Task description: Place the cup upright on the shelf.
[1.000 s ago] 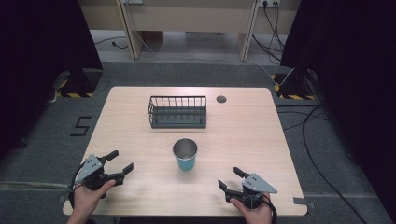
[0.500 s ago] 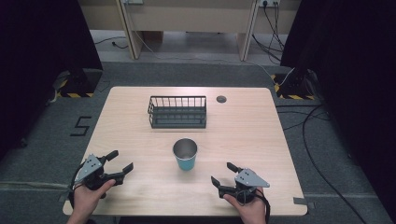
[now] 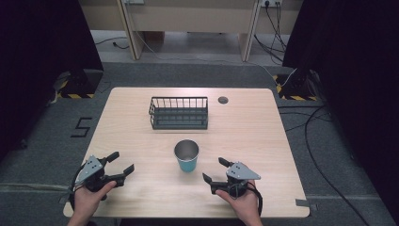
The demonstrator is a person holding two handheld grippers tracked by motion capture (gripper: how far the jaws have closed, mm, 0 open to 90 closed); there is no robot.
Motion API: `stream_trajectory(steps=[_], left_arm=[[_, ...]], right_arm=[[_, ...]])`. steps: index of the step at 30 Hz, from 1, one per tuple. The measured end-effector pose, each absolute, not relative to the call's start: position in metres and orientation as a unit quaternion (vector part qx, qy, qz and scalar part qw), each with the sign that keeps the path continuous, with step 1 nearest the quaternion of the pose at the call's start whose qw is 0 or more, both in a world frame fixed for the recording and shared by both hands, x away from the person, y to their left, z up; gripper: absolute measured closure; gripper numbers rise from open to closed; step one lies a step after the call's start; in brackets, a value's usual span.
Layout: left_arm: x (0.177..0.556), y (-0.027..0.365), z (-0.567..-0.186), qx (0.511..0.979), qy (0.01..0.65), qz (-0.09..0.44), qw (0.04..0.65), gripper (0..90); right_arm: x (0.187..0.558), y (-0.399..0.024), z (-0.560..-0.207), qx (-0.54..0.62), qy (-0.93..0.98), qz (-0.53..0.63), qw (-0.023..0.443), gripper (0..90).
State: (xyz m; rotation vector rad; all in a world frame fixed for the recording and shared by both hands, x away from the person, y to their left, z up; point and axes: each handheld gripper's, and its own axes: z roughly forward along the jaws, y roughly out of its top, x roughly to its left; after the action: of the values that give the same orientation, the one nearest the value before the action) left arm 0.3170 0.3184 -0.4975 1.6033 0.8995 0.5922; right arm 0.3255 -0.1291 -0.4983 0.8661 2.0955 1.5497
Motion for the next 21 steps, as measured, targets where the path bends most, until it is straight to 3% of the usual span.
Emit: stream_trajectory(steps=[21], left_arm=[[0.317,0.318,-0.498,0.682,0.384,0.251,0.569,15.1]], right_arm=[[0.339,-0.103,-0.499,0.285,0.764,0.55,0.181,15.9]])
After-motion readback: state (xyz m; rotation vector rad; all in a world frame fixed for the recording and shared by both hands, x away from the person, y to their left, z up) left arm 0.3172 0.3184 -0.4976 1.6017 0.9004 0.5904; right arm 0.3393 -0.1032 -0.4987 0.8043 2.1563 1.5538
